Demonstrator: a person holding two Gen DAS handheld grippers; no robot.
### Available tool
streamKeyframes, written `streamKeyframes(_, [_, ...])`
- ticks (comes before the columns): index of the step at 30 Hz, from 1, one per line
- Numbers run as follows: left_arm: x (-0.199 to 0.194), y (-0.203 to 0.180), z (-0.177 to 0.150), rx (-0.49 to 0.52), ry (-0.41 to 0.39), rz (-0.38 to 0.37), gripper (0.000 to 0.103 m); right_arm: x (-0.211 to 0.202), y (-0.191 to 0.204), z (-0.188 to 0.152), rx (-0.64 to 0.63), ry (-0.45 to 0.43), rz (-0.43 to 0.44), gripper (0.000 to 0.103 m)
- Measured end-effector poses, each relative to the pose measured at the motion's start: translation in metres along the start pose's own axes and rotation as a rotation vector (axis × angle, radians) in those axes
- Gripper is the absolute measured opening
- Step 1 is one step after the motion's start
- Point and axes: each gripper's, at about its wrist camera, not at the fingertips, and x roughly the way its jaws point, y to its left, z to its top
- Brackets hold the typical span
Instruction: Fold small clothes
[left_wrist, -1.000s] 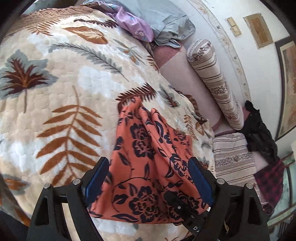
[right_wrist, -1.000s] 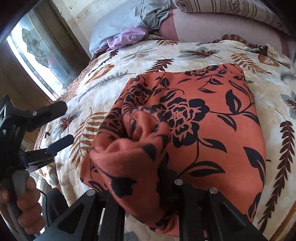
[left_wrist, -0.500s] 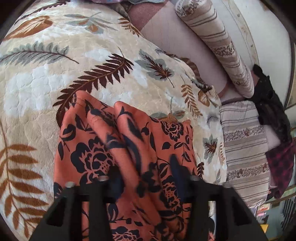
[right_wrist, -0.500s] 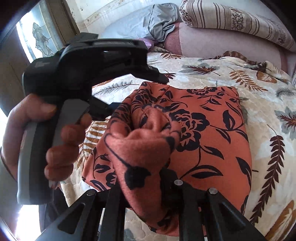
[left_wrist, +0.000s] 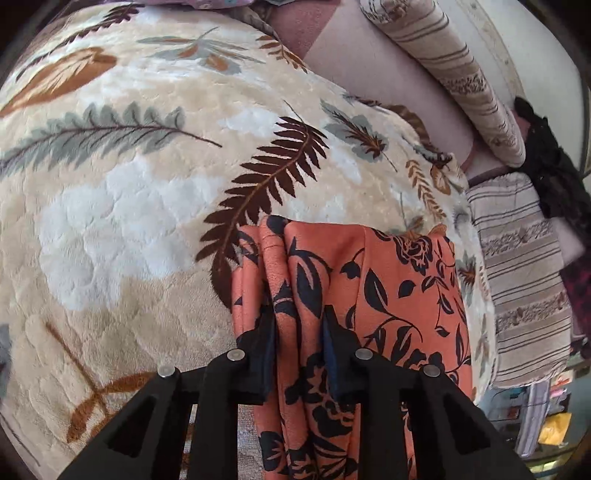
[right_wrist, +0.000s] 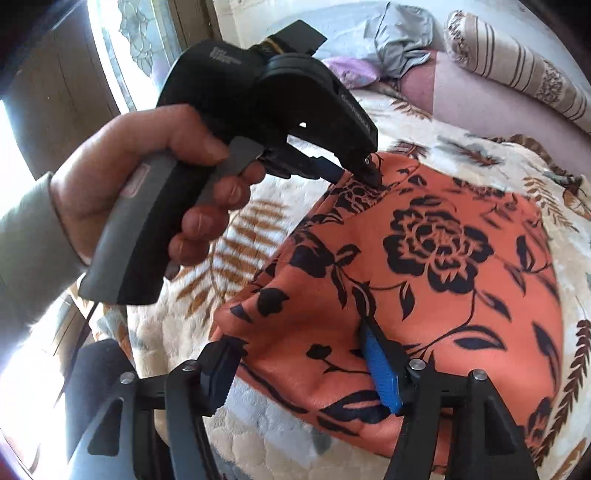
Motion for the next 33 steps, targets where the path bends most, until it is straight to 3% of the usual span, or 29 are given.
streamKeyframes(2, [-0.007, 0.004, -0.002, -0.024, -0.029, -0.025, 0.027, -0.008, 0.001, -0.004, 0.009, -0.029, 0.044, 0.071])
streamKeyframes(9, [-0.047, -0.012, -0.015, -0.008, -0.126, 0.039, 0.029, -0.053, -0.016, -0.016, 0.111, -0.090, 0.147, 0.071])
streamKeyframes(10, [-0.059, -0.016, -0.022, -0.006, -0.143, 0.023, 0.032, -0.062, -0.019, -0.022, 0.125, -0.107, 0.150, 0.071])
streamKeyframes(12, [-0.081, -0.025, -0.042, -0.004, -0.178, -0.002, 0.051, -0.083, -0.031, -0.033, 0.163, -0.143, 0.147, 0.071])
streamKeyframes(16, [-0.110, -0.043, -0.095, -0.023, -0.230, -0.004, 0.060, -0.113, -0.063, -0.052, 0.254, -0.203, 0.120, 0.071])
streamKeyframes(22, [-0.082, -0.057, -0.149, -0.125, -0.190, 0.045, 0.059, -0.123, -0.102, -0.067, 0.387, -0.218, 0.121, 0.072])
streamKeyframes(25, [-0.073, -0.065, -0.152, -0.122, -0.193, 0.104, 0.059, -0.133, -0.108, -0.072, 0.408, -0.242, 0.127, 0.072])
streamKeyframes(33, [-0.086, -0.064, -0.162, -0.184, -0.218, 0.137, 0.059, -0.144, -0.124, -0.083, 0.449, -0.277, 0.115, 0.072])
